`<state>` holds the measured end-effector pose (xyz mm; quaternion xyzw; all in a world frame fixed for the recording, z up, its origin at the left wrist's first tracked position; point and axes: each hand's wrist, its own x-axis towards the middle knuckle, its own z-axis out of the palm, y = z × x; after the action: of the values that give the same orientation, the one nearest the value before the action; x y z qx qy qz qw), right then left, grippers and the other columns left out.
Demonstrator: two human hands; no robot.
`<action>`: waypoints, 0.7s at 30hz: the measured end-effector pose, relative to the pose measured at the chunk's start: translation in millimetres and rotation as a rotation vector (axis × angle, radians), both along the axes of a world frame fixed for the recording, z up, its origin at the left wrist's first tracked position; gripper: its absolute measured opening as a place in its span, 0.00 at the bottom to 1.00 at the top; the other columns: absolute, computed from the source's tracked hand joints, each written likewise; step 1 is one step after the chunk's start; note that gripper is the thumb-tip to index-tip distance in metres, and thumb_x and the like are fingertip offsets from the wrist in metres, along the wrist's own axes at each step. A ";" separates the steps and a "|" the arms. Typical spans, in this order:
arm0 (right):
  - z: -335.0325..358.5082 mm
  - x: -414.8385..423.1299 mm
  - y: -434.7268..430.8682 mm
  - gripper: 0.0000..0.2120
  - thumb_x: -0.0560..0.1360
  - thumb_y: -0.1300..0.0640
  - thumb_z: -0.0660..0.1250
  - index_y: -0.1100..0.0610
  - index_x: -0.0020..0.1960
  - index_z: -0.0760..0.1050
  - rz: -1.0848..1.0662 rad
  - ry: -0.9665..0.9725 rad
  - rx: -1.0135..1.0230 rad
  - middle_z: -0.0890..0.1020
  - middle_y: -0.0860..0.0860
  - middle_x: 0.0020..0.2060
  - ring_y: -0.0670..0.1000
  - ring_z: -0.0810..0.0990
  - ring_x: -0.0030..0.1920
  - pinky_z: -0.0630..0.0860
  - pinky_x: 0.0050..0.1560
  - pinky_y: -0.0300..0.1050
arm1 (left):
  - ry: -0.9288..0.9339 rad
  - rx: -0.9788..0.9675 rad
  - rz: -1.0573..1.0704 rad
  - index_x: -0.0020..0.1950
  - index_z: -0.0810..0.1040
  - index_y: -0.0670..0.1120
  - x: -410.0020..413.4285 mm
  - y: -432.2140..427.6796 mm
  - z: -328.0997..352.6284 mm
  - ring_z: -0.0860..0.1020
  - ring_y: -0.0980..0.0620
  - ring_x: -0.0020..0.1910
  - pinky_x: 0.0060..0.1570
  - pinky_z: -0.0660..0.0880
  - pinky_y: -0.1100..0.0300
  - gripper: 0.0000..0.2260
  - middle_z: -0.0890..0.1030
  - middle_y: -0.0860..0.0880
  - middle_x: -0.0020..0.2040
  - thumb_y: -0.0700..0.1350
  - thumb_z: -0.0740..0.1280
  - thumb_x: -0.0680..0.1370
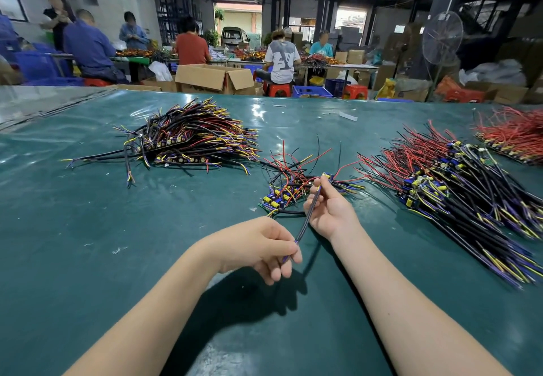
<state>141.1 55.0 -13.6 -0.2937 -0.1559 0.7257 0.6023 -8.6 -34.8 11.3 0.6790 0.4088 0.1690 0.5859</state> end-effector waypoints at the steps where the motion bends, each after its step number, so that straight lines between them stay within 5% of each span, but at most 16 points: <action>1: 0.1 -1.6 -0.8 0.15 0.79 0.54 0.58 0.57 0.35 0.69 0.005 -0.006 0.011 0.69 0.45 0.17 0.41 0.64 0.15 0.62 0.18 0.29 | -0.026 -0.015 -0.023 0.39 0.74 0.44 -2.2 0.0 1.1 0.74 0.60 0.23 0.26 0.73 0.67 0.13 0.78 0.53 0.27 0.37 0.56 0.81; 9: 3.5 -1.7 -5.8 0.22 0.79 0.53 0.56 0.57 0.27 0.71 0.116 0.224 0.080 0.65 0.48 0.17 0.42 0.63 0.15 0.60 0.17 0.28 | -0.151 -0.281 -0.275 0.45 0.81 0.44 -12.3 -0.5 -4.1 0.82 0.57 0.36 0.36 0.79 0.64 0.10 0.84 0.50 0.40 0.35 0.61 0.75; 12: 8.7 -9.5 -17.3 0.16 0.68 0.52 0.62 0.56 0.23 0.73 0.345 0.008 0.187 0.66 0.48 0.18 0.42 0.64 0.16 0.62 0.17 0.30 | -0.320 -0.239 0.131 0.46 0.80 0.42 -19.7 9.1 -3.6 0.81 0.55 0.33 0.33 0.78 0.63 0.04 0.84 0.46 0.39 0.39 0.66 0.75; 15: 7.7 -21.7 -28.9 0.18 0.70 0.51 0.60 0.54 0.23 0.74 0.575 -0.305 0.261 0.69 0.45 0.19 0.41 0.65 0.18 0.61 0.17 0.31 | -0.491 -0.146 0.550 0.46 0.78 0.45 -24.4 21.3 -7.1 0.81 0.57 0.32 0.31 0.77 0.65 0.06 0.83 0.48 0.40 0.44 0.62 0.78; 21: 8.0 -30.8 -41.2 0.20 0.77 0.55 0.57 0.53 0.27 0.72 0.779 -0.562 0.350 0.69 0.46 0.20 0.42 0.64 0.20 0.61 0.20 0.31 | -0.526 -0.013 0.649 0.41 0.80 0.46 -24.7 25.2 -10.4 0.78 0.55 0.33 0.32 0.76 0.67 0.07 0.82 0.51 0.32 0.43 0.64 0.77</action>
<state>110.3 13.8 -5.7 -0.2924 -0.5290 0.7523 0.2621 -33.4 -9.6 0.9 0.4450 0.4390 0.5098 0.5911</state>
